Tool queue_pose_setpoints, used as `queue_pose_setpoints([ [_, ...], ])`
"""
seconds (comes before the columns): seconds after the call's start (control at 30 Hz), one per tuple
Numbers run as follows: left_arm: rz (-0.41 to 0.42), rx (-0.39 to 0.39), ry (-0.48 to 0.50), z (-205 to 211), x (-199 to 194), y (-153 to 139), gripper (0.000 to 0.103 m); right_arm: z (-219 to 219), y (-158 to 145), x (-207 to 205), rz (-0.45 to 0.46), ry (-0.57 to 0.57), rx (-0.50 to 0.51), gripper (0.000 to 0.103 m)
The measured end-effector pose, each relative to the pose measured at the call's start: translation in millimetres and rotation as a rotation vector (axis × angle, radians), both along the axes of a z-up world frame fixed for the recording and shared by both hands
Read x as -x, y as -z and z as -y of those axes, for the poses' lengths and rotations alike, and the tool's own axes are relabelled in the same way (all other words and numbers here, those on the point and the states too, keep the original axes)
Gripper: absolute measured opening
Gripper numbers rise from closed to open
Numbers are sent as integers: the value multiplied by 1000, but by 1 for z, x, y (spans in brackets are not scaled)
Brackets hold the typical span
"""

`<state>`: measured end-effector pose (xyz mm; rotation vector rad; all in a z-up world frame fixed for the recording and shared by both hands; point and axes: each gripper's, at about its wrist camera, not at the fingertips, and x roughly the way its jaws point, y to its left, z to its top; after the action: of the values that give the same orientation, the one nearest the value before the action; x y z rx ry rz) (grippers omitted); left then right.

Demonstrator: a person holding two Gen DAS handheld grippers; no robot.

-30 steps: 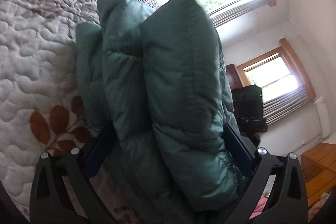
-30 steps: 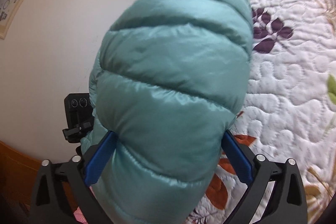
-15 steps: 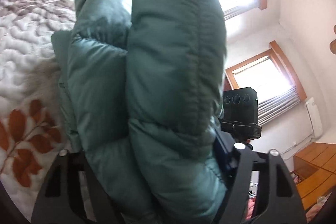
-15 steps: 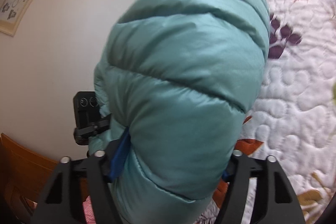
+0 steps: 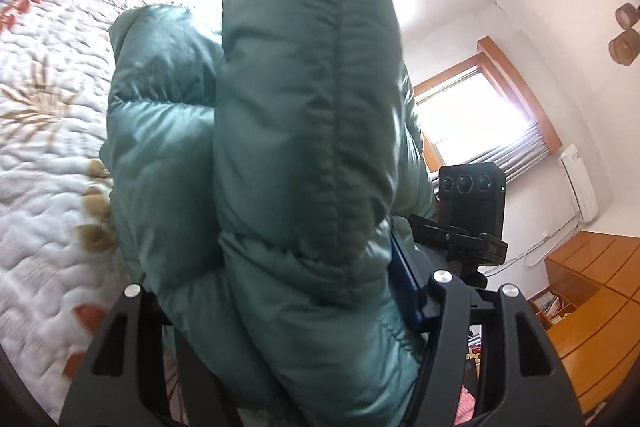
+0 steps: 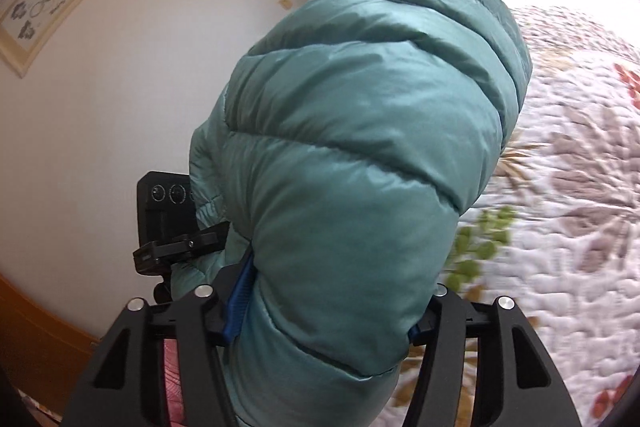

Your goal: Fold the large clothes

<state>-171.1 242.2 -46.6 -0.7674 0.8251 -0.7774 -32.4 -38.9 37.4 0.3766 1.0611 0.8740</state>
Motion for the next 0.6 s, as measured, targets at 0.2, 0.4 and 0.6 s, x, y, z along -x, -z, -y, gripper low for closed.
queue_pose_setpoints([
  [0.2, -37, -86, -17, 27, -22, 36, 69, 18, 47, -14, -91, 22, -5, 63],
  [0.4, 2, -145, -10, 36, -19, 53, 74, 40, 94, -15, -134, 13, -62, 77],
  [0.6, 8, -164, -28, 39, -4, 55, 77, 61, 110, -27, -166, 11, -78, 81],
])
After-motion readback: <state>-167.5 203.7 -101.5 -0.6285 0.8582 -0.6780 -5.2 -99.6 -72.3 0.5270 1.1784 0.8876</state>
